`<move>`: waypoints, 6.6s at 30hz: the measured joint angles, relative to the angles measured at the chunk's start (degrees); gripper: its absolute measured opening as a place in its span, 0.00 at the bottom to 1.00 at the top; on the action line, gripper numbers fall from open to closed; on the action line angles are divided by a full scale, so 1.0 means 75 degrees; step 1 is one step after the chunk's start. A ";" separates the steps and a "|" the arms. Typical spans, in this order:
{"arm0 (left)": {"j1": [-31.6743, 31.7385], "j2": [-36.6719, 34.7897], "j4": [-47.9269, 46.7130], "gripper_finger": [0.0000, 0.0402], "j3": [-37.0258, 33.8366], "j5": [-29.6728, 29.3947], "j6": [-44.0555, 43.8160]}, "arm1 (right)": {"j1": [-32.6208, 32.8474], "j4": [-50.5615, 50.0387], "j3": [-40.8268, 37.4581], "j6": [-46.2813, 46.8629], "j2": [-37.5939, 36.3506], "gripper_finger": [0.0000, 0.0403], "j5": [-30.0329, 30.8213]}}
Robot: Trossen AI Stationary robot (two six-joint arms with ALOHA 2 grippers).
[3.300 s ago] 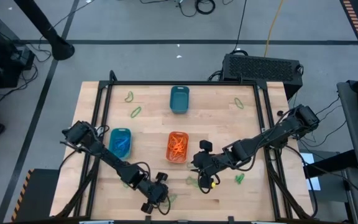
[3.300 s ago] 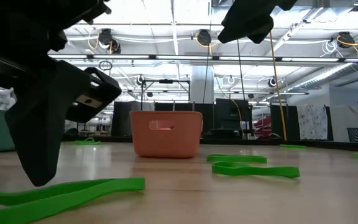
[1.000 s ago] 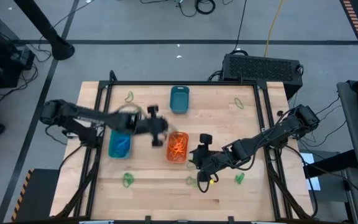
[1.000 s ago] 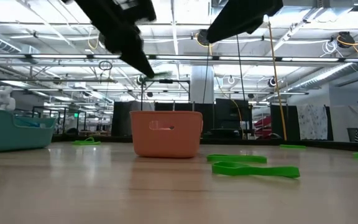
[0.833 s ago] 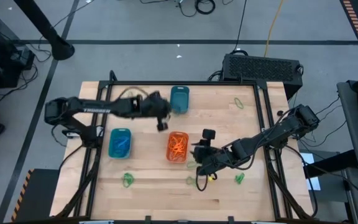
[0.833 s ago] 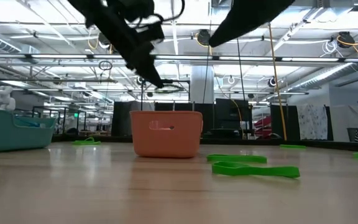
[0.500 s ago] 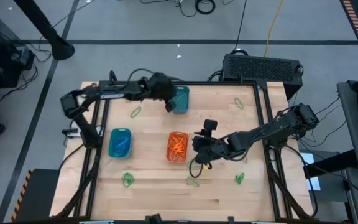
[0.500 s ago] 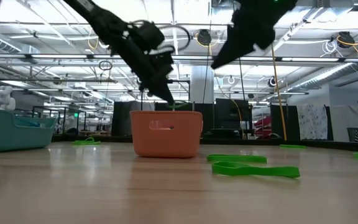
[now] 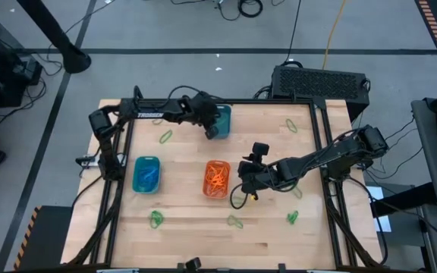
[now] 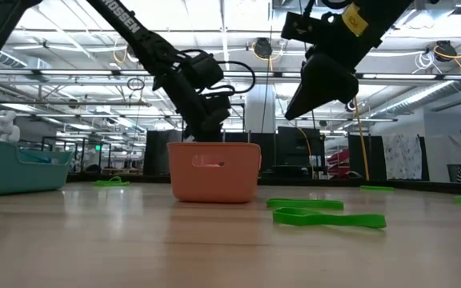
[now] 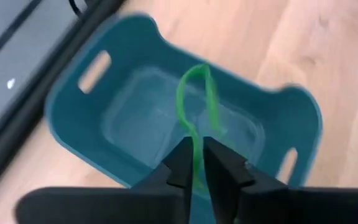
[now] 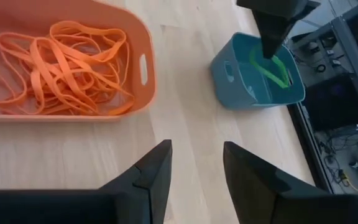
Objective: Sort rubber bands into baskets
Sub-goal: Put the green rubber band into the blue bin
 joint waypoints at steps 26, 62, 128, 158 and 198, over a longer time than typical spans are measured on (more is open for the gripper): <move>-0.1308 -0.3235 -0.2349 0.31 -0.1413 -0.0052 -0.0866 | 0.1685 -0.4887 0.1072 0.5175 -0.0012 0.34 -0.3939; -0.6055 -0.5496 0.5843 0.31 -0.5380 -0.0199 -0.0521 | 0.4167 -0.3031 -0.0914 0.4514 0.0017 0.34 -0.5576; -0.5229 -0.5767 0.1645 0.31 -0.5383 -0.2512 -0.0985 | -0.3971 0.1282 0.2229 -0.2718 0.0606 0.00 -0.4895; -0.4943 -0.6132 0.1214 0.31 -0.5386 -0.2865 -0.1384 | -0.5406 0.2992 0.2226 -0.0984 0.2564 0.25 -0.5384; 0.0470 -0.5079 -0.3225 0.31 -0.4109 -0.1300 -0.2107 | 0.1353 -0.1194 0.1818 0.0631 -0.0557 0.33 -0.3195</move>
